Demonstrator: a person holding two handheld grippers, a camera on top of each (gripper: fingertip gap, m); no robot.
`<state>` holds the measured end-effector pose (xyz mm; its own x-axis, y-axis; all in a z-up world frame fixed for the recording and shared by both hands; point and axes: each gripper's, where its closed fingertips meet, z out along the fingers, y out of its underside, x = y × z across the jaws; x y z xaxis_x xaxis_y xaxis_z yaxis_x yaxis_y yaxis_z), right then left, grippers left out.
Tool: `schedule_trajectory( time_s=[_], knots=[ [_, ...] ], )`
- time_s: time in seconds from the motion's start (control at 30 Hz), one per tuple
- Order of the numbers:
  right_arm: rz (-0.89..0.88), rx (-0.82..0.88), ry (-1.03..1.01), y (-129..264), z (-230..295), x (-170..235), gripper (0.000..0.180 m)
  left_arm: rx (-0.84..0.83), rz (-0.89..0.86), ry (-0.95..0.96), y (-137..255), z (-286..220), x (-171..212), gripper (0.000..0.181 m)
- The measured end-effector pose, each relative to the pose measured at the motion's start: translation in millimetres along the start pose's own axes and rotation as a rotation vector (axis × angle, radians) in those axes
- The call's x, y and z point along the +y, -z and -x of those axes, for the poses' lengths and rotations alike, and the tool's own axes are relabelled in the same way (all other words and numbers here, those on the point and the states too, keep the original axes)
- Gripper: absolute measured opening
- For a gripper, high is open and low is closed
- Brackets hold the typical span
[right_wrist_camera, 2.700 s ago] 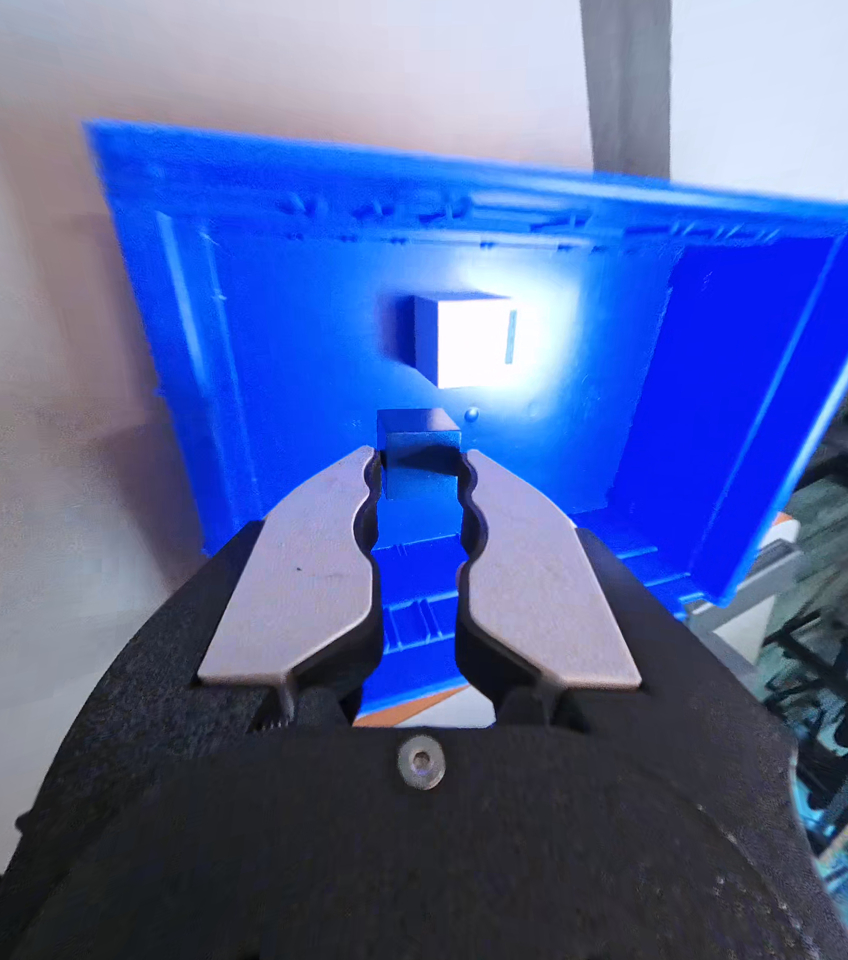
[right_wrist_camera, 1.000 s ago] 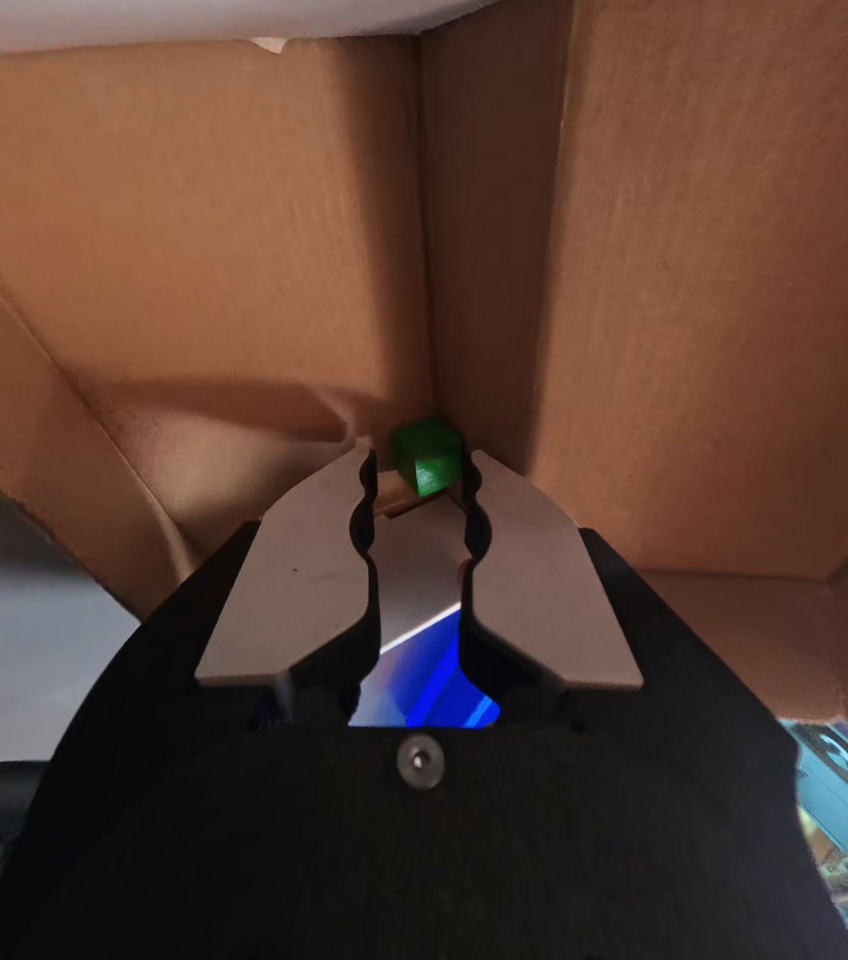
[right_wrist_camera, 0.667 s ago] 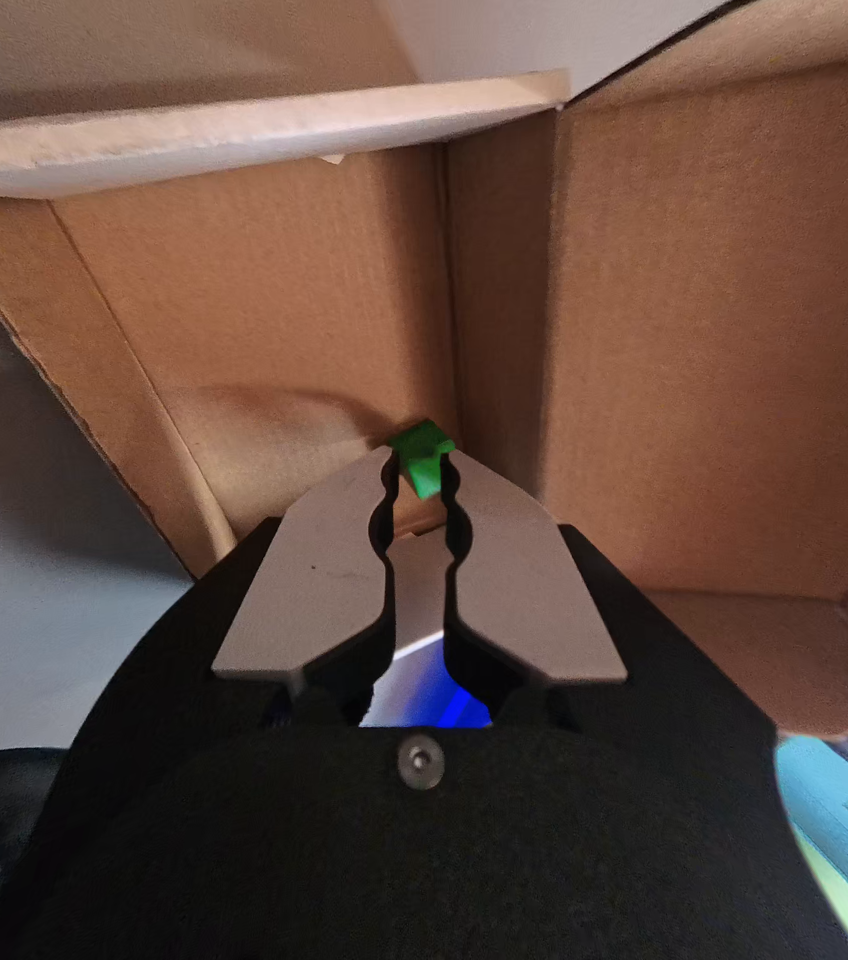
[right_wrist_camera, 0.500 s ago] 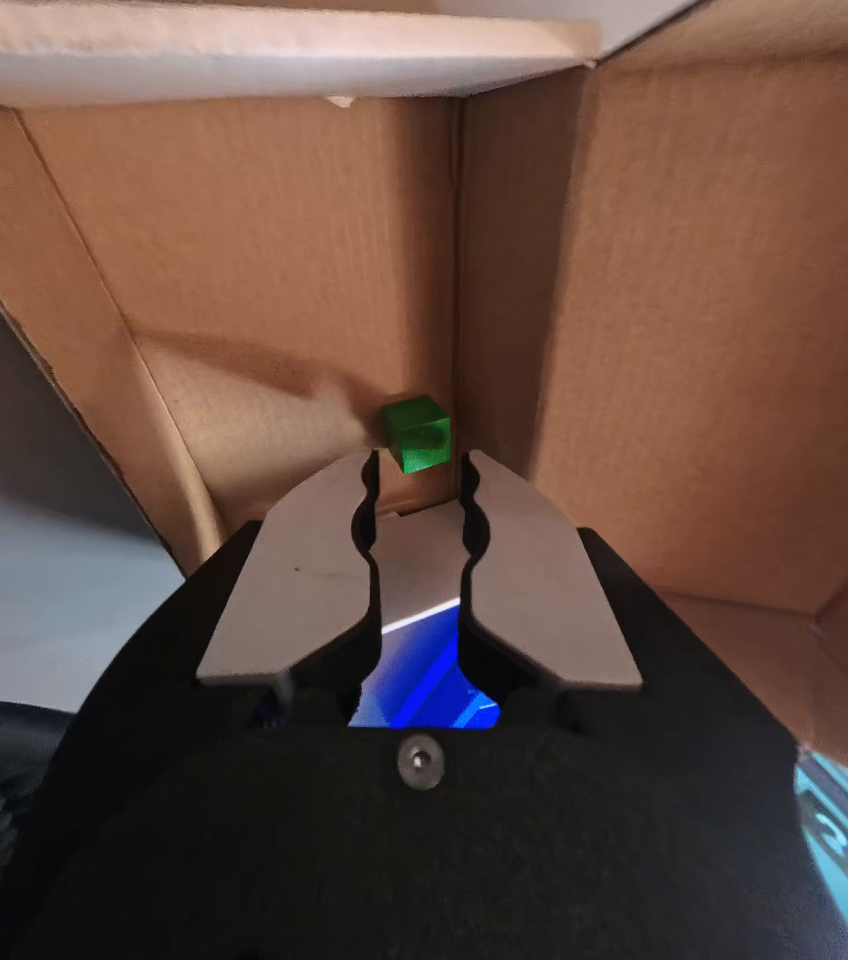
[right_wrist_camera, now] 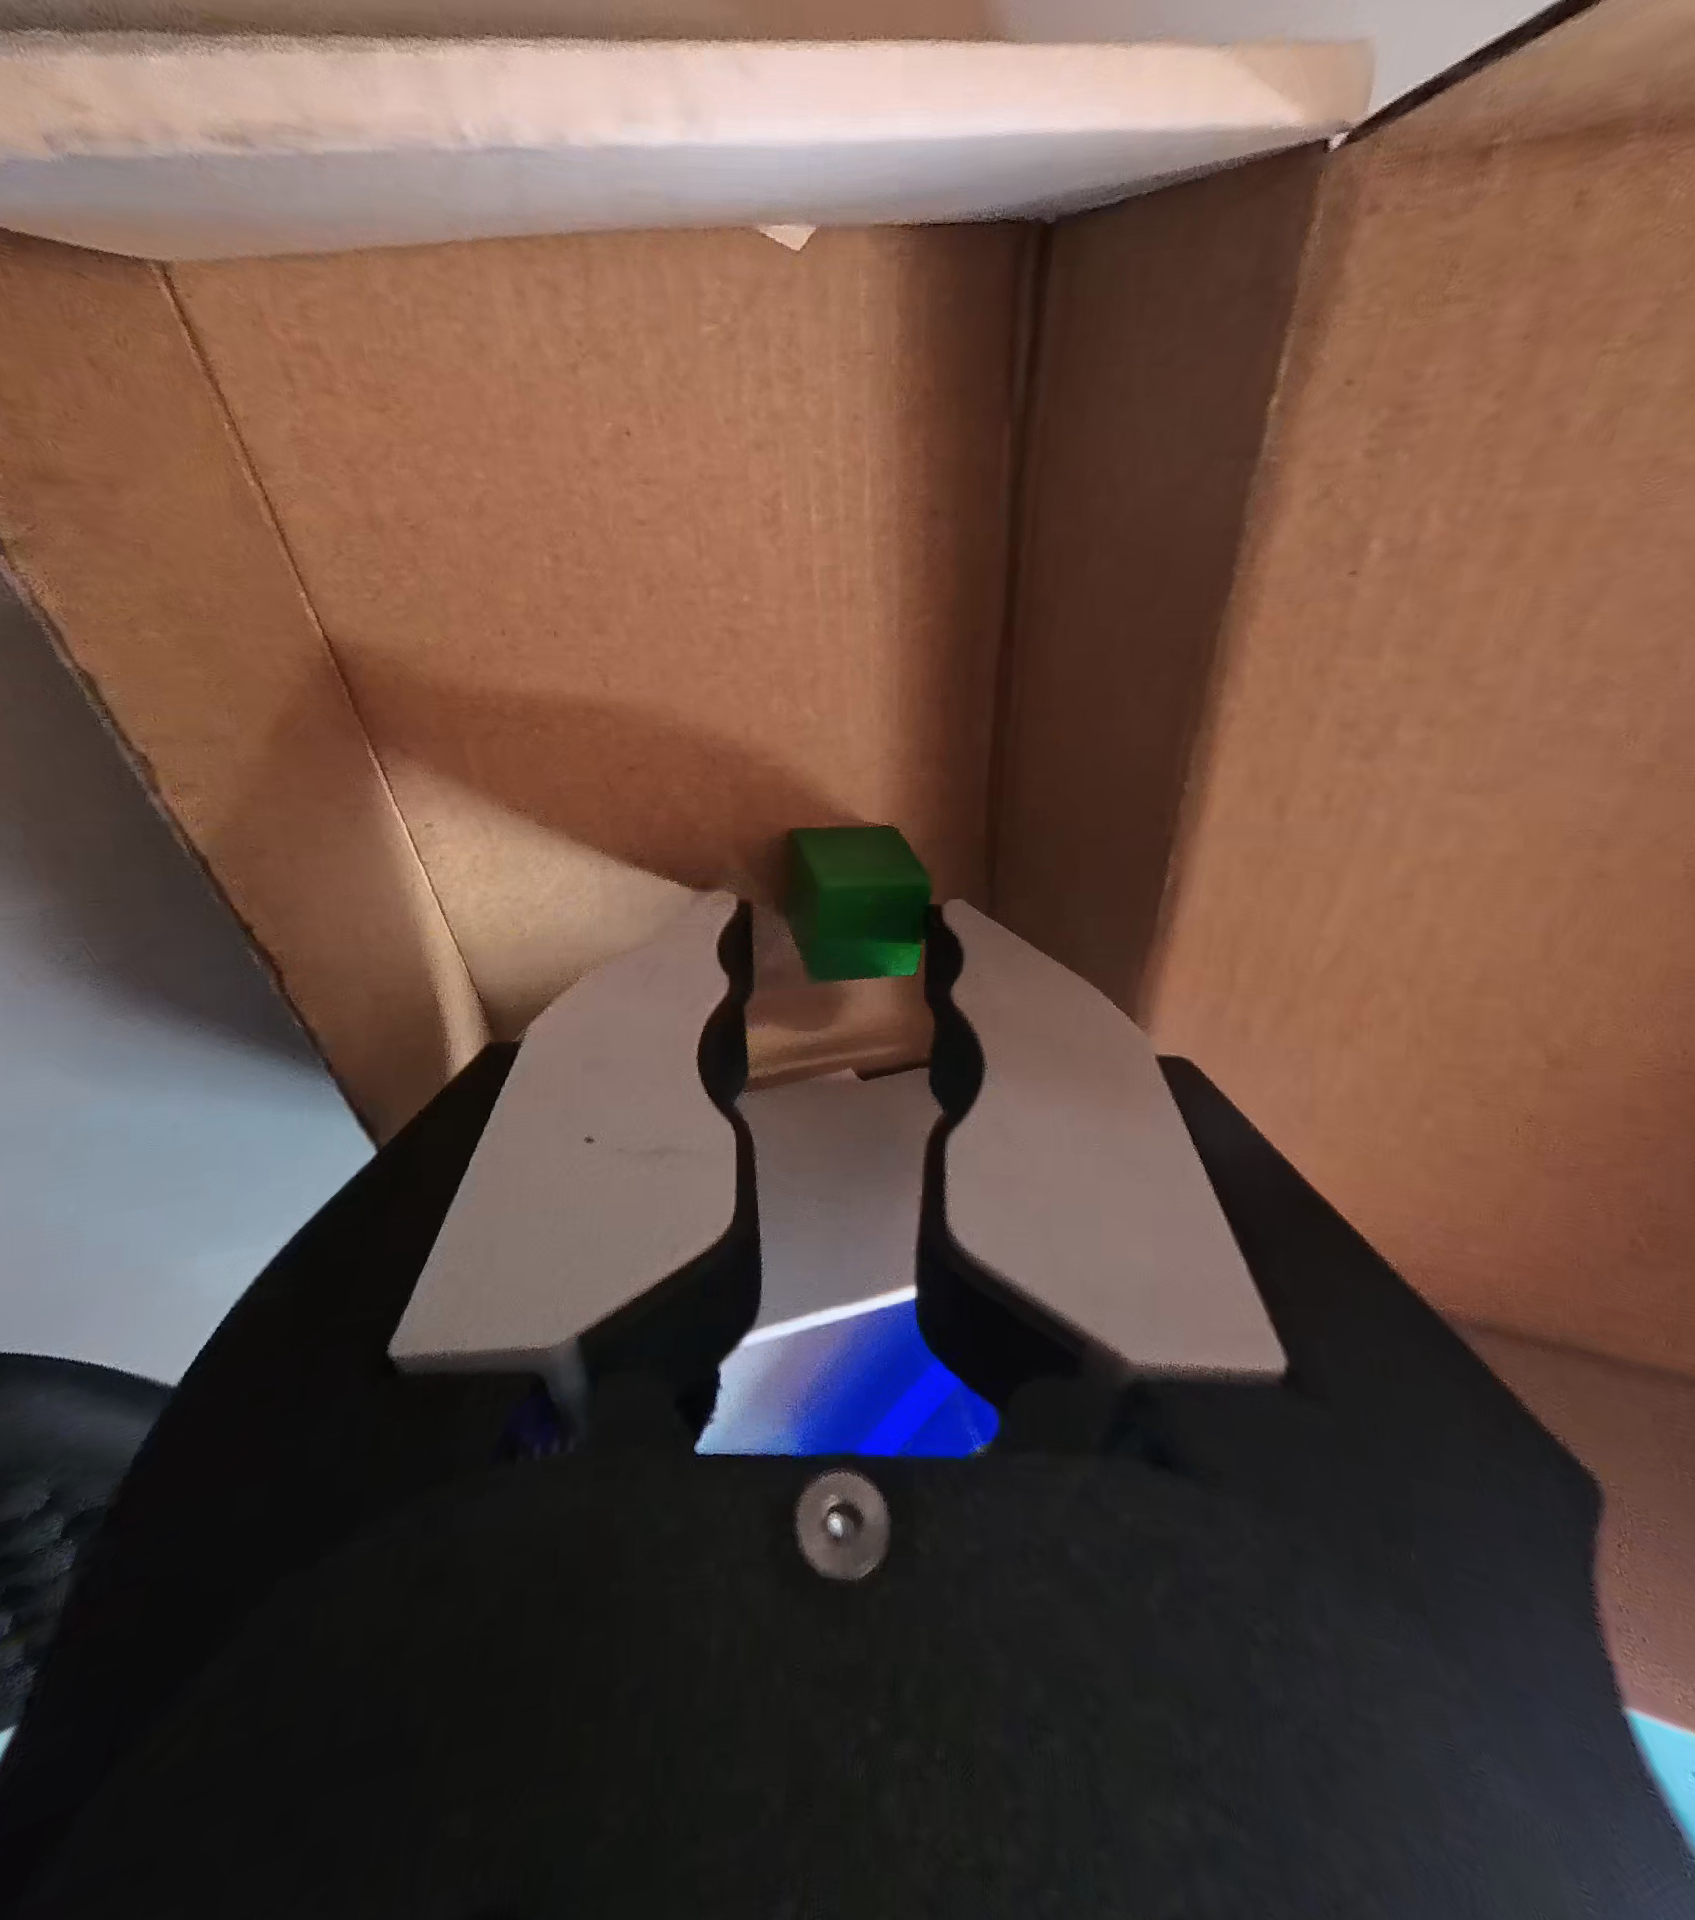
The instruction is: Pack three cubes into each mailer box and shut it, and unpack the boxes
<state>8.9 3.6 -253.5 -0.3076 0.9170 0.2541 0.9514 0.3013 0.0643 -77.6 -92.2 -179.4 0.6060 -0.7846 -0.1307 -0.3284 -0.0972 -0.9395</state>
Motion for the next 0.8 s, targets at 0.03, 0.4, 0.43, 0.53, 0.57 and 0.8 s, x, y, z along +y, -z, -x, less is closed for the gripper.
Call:
schedule_trajectory(
  time_s=[0.03, 0.4, 0.43, 0.53, 0.57, 0.8],
  knots=[
    [0.0, -0.002, -0.001, -1.0, 0.1, 0.4, 0.023, -0.001, 0.0, -0.002, 0.1, 0.0, 0.0, 0.062],
    [-0.127, 0.123, -0.121, 126.7, -60.9, 72.7, 0.023, 0.014, -0.011, 0.008, -0.8, -2.6, -1.4, 0.064],
    [-0.093, 0.143, -0.149, 130.4, -70.9, 94.2, 0.023, 0.014, -0.01, 0.008, -0.9, -3.0, -1.4, 0.064],
    [-0.006, 0.145, -0.257, 122.5, -92.0, 157.6, 0.023, 0.011, -0.009, 0.006, -1.8, -3.5, -1.2, 0.064],
    [0.026, 0.141, -0.288, 114.6, -97.2, 178.1, 0.023, 0.009, -0.007, 0.006, -2.3, -3.5, -0.8, 0.064],
    [0.161, 0.053, -0.425, 31.6, -109.1, 265.6, 0.023, -0.003, 0.011, 0.016, -6.2, -1.1, 5.1, 0.063]
  ],
)
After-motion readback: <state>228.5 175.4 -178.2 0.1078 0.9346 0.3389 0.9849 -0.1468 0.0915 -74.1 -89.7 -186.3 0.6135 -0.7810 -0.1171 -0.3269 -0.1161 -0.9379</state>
